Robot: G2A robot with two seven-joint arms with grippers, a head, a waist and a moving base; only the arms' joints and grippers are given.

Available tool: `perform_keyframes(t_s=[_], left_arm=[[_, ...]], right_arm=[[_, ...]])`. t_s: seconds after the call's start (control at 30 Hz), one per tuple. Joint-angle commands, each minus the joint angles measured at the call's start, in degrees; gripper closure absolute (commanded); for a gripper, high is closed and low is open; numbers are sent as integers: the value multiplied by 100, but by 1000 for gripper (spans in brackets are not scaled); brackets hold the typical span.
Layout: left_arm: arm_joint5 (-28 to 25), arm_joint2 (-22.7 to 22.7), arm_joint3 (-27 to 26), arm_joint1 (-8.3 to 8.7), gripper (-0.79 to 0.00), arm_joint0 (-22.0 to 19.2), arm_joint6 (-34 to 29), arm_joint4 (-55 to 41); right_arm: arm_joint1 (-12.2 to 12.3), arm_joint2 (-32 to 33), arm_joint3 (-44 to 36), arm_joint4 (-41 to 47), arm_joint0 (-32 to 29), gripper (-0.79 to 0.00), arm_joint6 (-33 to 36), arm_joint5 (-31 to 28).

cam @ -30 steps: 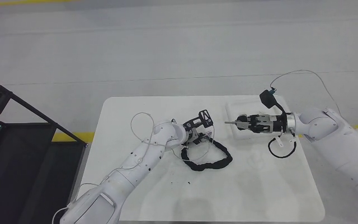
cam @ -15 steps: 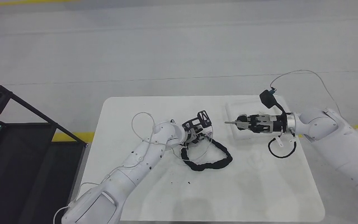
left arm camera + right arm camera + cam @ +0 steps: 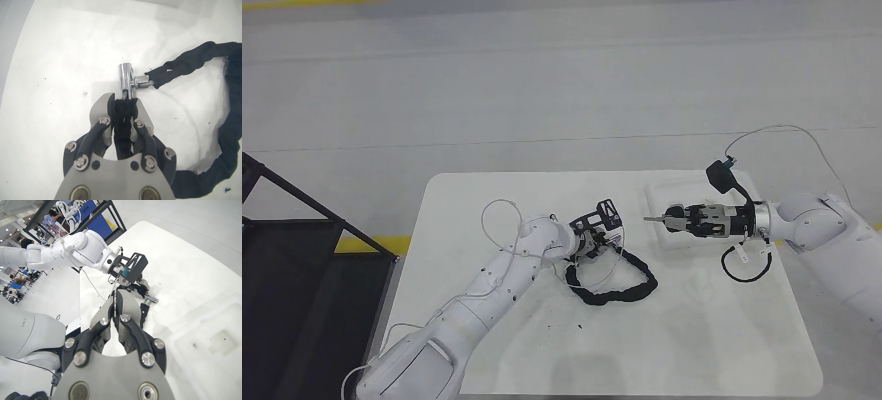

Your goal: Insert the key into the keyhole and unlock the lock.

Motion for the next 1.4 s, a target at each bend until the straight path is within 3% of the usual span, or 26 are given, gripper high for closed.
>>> perform_keyframes(t_s=[0.0,0.37,0.6,0.73,0.87,1.0,1.27,1.37], left_arm=[[-2,7,47,-16,0,-20,-8,-13],[468,-95,-190,25,0,-19,449,624],[1108,-547,-934,282,0,436,1061,1539],[1106,-957,-1567,463,0,914,1423,1719],[444,-1488,-2140,638,0,1430,1847,1249],[-688,-2082,-2392,794,0,1823,2155,279],[-2849,-2774,-1818,975,0,1987,2822,-1620],[-2902,-2522,-1665,1013,0,1919,2939,-2523]], right_arm=[[0,0,0,0,0,0,0,0],[0,0,0,0,0,0,0,0],[0,0,0,0,0,0,0,0],[0,0,0,0,0,0,0,0],[0,0,0,0,0,0,0,0],[0,0,0,0,0,0,0,0],[0,0,0,0,0,0,0,0],[0,0,0,0,0,0,0,0]])
